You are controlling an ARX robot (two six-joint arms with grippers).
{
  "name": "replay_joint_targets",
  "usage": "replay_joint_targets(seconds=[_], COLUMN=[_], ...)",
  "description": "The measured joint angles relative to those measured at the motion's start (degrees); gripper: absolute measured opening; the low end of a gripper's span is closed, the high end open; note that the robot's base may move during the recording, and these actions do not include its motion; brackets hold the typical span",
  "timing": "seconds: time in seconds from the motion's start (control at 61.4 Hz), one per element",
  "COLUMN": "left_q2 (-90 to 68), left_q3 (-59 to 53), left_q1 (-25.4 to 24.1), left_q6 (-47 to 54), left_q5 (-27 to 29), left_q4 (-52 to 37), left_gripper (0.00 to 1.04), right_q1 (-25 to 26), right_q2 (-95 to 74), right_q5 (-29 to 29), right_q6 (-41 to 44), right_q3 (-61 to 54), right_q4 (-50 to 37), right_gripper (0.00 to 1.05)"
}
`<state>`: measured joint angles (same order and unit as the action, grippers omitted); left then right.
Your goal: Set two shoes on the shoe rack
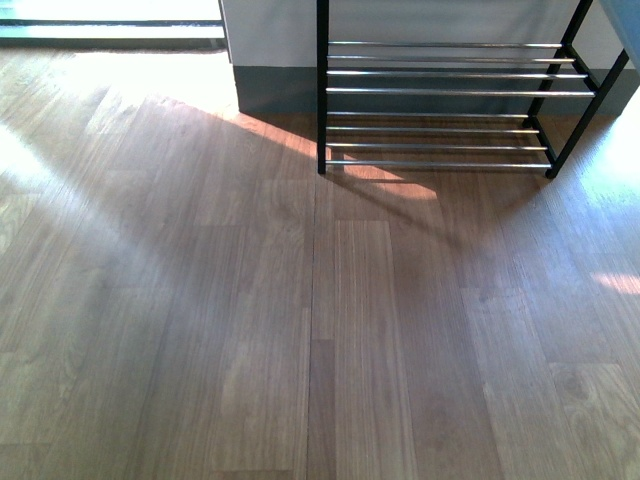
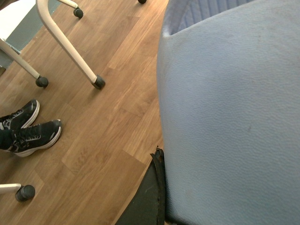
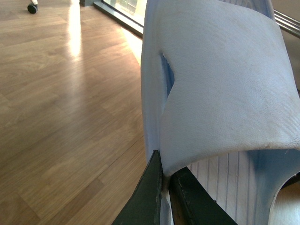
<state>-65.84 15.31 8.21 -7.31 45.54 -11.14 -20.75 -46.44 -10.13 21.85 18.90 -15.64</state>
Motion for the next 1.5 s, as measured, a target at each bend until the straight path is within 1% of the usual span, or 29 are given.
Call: replay_joint_targets(seconds=[1.303,1.336,1.368,1.417,1.466,1.499], left_q2=[-0.04,-0.04,-0.04,-0.04,-0.04,-0.04], left_q3=[-0.02,-0.02,-0.02,-0.02,-0.02,-0.02], left_q1=[-0.04,-0.04,-0.04,-0.04,-0.04,-0.04], left_q6=[0.02,0.02,0.02,0.02,0.02,0.02], left_q5=[0.00,-0.02,-0.02,0.00,-0.02,-0.02], left_q4=[0.02,0.02,0.02,0.02,0.02,0.02], left_gripper=[0.02,0.02,0.02,0.02,0.02,0.02], right_q1=[0.02,-0.26,-0.90,-1.16,-0.81,-0.44], right_q2=[-0.04,-0.57,-2.75,-7.69,-14.56,-18.29], right_q5=[0.00,0.74,2.56,4.63,6.25,7.50], right_q6=[0.00,-1.51,-5.05,-7.89,-10.67,-11.04], right_q3=[0.04,-0.37,-0.50,1.79,6.62,9.11], right_q4=[0.00,-1.79,-7.41,-12.48,-13.27,-13.66], right_gripper=[0.02,0.02,0.02,0.02,0.02,0.02])
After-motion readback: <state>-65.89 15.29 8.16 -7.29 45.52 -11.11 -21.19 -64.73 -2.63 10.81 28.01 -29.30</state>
